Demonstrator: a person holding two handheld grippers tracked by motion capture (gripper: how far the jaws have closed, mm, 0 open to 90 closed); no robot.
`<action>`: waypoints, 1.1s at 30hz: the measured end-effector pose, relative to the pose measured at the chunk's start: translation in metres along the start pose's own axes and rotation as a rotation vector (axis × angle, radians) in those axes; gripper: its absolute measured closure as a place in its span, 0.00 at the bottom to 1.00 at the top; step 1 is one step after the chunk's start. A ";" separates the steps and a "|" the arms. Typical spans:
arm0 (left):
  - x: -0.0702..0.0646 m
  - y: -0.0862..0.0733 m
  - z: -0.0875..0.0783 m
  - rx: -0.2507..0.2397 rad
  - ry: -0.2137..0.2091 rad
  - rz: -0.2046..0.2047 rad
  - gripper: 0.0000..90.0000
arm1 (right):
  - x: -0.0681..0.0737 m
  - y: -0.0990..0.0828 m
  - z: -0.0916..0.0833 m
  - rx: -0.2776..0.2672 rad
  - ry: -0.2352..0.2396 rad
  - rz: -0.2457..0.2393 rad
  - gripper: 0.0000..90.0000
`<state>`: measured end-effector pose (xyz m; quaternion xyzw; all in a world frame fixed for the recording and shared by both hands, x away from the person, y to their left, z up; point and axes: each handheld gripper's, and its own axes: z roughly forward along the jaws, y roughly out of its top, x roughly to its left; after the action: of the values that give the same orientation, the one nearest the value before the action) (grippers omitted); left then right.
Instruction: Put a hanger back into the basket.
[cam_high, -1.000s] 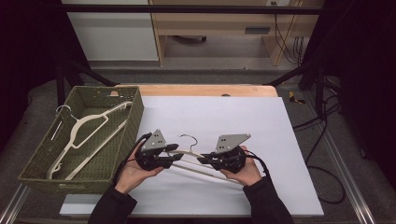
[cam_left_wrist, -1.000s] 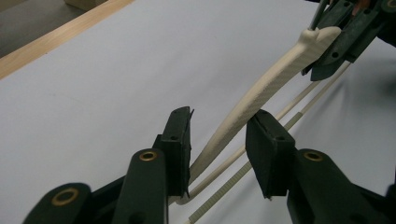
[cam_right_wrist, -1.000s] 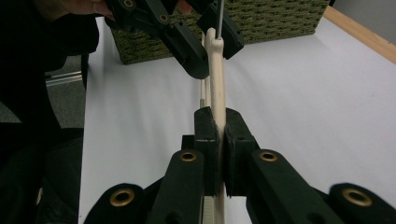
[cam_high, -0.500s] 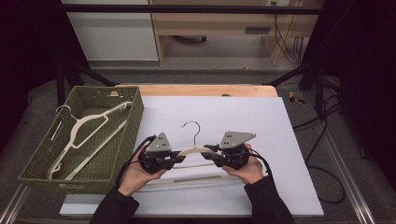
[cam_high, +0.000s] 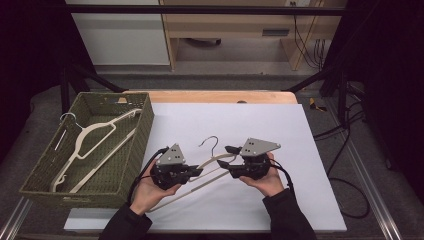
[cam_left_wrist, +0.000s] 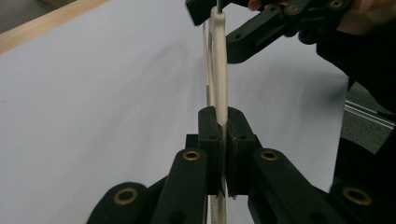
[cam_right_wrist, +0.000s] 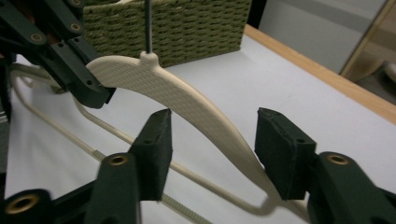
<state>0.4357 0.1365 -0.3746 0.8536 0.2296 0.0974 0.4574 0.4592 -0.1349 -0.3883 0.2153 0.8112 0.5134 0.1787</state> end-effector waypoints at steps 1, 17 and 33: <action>0.001 0.000 -0.001 -0.001 0.003 -0.009 0.96 | -0.001 0.000 -0.002 -0.011 -0.005 0.007 0.48; 0.007 0.009 -0.035 -0.076 0.134 -0.056 0.96 | -0.020 -0.012 -0.030 -0.041 -0.130 0.132 0.14; 0.021 0.032 -0.097 -0.155 0.178 -0.062 0.96 | -0.033 -0.030 -0.058 -0.066 -0.238 0.203 0.07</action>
<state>0.4272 0.2032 -0.2943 0.7961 0.2874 0.1763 0.5025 0.4524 -0.2078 -0.3894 0.3497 0.7410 0.5260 0.2279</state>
